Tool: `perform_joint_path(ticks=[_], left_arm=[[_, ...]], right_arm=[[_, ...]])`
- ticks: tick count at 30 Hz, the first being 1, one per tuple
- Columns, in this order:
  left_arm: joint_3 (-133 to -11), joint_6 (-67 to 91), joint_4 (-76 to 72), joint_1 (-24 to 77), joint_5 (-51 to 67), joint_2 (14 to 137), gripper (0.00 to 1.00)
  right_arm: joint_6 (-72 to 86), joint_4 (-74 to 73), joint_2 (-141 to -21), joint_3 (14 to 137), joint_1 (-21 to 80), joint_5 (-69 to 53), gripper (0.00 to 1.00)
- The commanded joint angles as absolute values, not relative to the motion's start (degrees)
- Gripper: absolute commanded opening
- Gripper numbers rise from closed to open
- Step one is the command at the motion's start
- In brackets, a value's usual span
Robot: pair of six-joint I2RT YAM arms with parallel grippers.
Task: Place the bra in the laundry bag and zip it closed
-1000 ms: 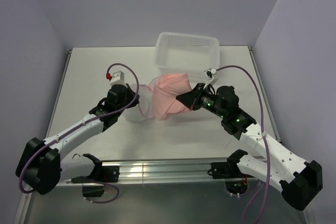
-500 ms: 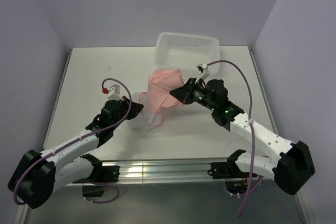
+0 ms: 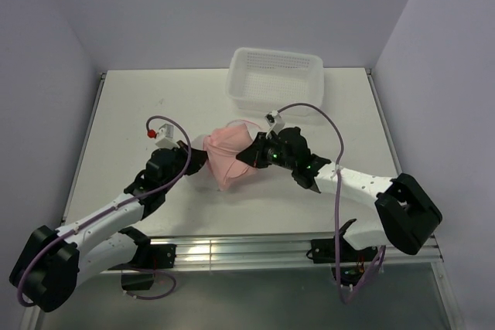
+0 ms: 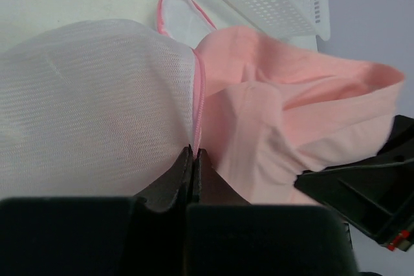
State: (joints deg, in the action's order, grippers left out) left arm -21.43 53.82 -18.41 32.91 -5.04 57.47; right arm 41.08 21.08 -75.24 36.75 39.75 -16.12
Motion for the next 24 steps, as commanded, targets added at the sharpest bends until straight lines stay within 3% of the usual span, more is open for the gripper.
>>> perform_joint_path(ticks=[1, 12, 24], left_arm=[[-21.2, 52.1, -18.1, 32.6, -6.5, 55.8, 0.00], [-22.9, 48.8, -10.0, 32.6, -9.5, 55.5, 0.00], [-25.1, 49.3, -17.3, 32.7, -0.5, 56.0, 0.00]], right_arm=[[41.3, 26.1, -76.9, 36.6, 40.6, -13.2, 0.00], [36.0, 20.6, -78.2, 39.9, 40.5, -6.7, 0.00], [31.1, 15.0, -88.7, 51.1, 47.9, -1.9, 0.00]])
